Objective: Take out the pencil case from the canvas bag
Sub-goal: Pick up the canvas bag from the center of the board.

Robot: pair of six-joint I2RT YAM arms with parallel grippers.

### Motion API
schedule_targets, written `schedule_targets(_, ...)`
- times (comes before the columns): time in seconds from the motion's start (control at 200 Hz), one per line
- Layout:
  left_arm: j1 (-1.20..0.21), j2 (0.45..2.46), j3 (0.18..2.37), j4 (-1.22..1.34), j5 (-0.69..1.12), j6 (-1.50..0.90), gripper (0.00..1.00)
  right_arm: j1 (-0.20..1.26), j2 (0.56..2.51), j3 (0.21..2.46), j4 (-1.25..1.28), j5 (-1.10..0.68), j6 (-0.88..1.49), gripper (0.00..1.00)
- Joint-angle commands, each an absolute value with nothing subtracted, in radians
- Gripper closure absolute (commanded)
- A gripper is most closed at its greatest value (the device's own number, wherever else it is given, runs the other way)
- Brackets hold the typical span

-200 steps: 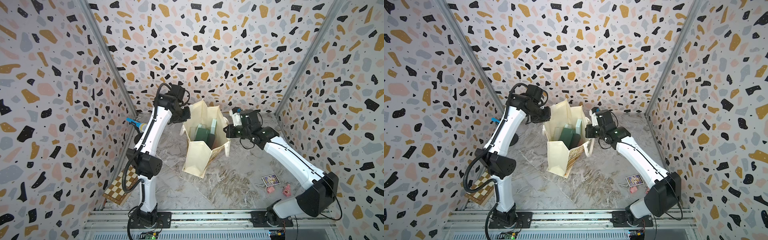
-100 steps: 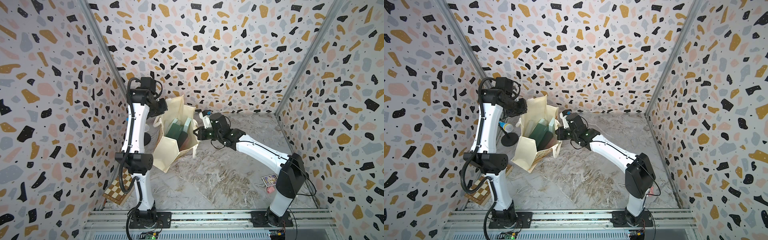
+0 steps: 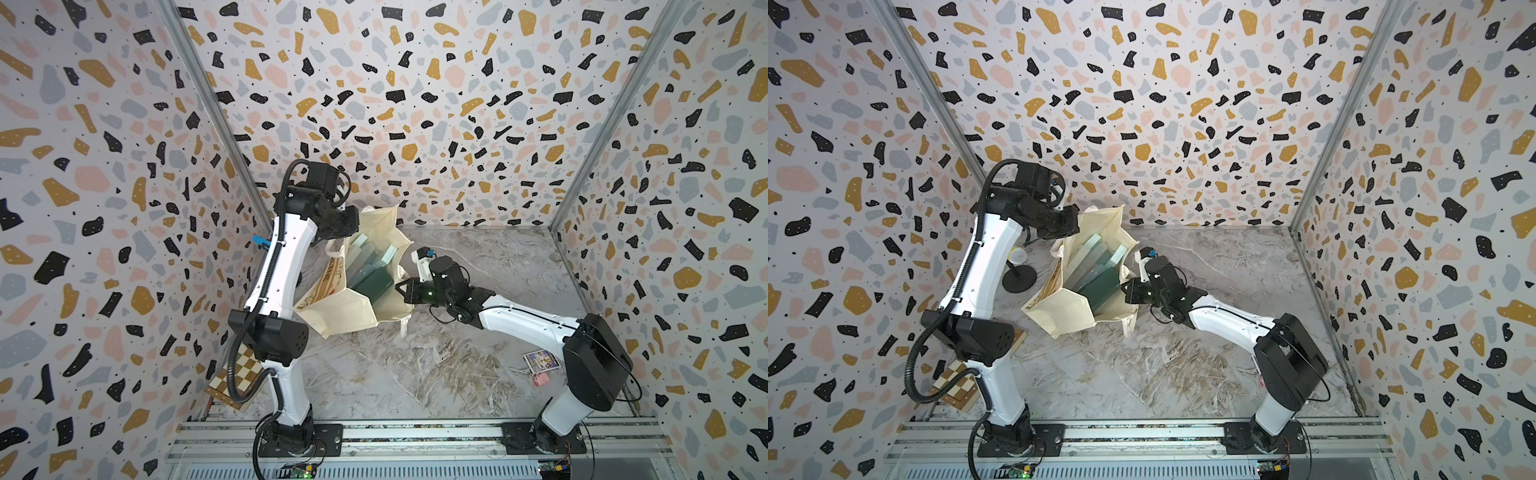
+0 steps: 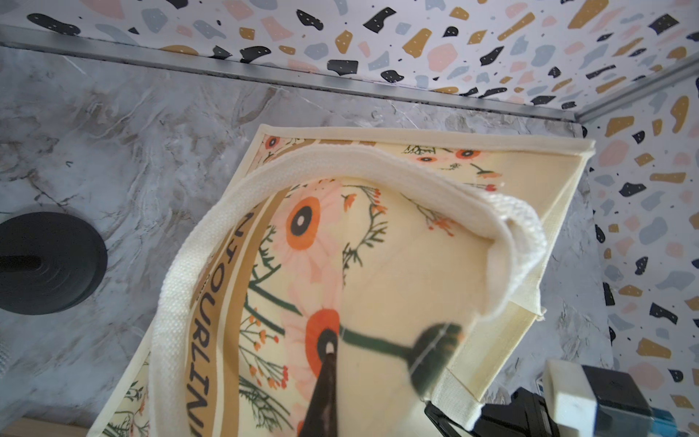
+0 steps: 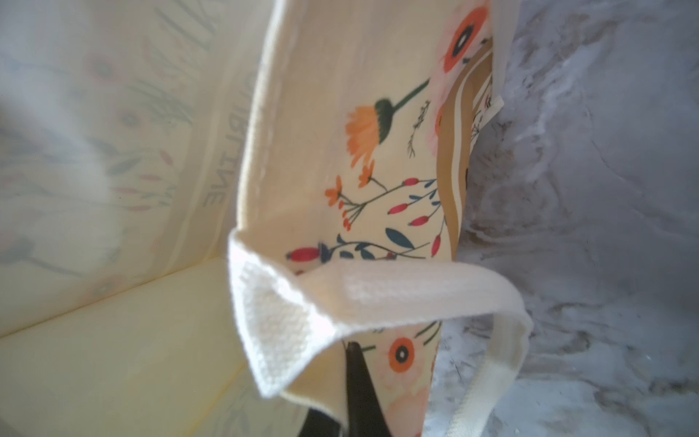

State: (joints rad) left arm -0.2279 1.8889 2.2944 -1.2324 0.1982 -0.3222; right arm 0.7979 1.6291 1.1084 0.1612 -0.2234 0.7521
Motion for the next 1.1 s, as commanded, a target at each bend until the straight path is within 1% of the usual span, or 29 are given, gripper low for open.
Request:
schedule_targets(0.0, -0.235, 1.776, 2.239, -1.097, 0.248, -0.305, 1.0, 0.827, 1.604, 1.082, 0.169, -0.221, 0.786, 1.0)
schedule_targets(0.115, -0.235, 1.711, 2.155, -1.056, 0.181, -0.294, 1.0, 0.856, 1.657, 1.102, 0.183, -0.238, 0.793, 1.0)
schedule_targets(0.245, -0.233, 1.678, 2.127, -1.051, 0.111, -0.277, 1.0, 0.892, 1.733, 1.186, 0.168, -0.244, 0.771, 1.0)
schedule_targets(0.36, -0.233, 1.655, 2.081, -1.028, 0.126, -0.273, 1.0, 0.9, 1.754, 1.206, 0.156, -0.237, 0.765, 1.0)
schedule_targets(0.461, -0.233, 1.627, 2.014, -0.988, 0.161, -0.279, 1.0, 0.9, 1.703, 1.162, 0.142, -0.168, 0.74, 1.0)
schedule_targets(0.511, -0.233, 1.61, 1.976, -0.964, 0.174, -0.282, 1.0, 0.899, 1.665, 1.133, 0.136, -0.129, 0.716, 0.89)
schedule_targets(0.626, -0.233, 1.573, 1.892, -0.92, 0.199, -0.281, 1.0, 0.9, 1.561, 1.058, 0.14, -0.072, 0.661, 0.55)
schedule_targets(0.666, -0.233, 1.568, 1.88, -0.917, 0.208, -0.279, 1.0, 0.9, 1.525, 1.035, 0.138, -0.054, 0.644, 0.47)
schedule_targets(0.721, -0.233, 1.56, 1.861, -0.909, 0.22, -0.278, 1.0, 0.9, 1.481, 1.006, 0.135, -0.03, 0.627, 0.4)
schedule_targets(0.771, -0.233, 1.553, 1.85, -0.903, 0.229, -0.277, 1.0, 0.9, 1.434, 0.979, 0.129, 0.002, 0.612, 0.38)
schedule_targets(0.941, -0.229, 1.543, 1.831, -0.898, 0.25, -0.261, 1.0, 0.9, 1.305, 0.942, 0.112, 0.12, 0.565, 0.37)
schedule_targets(1.016, -0.224, 1.54, 1.823, -0.89, 0.276, -0.259, 1.0, 0.902, 1.274, 0.963, 0.114, 0.127, 0.532, 0.36)
schedule_targets(1.096, -0.218, 1.532, 1.807, -0.88, 0.292, -0.259, 1.0, 0.91, 1.27, 1.004, 0.119, 0.096, 0.491, 0.37)
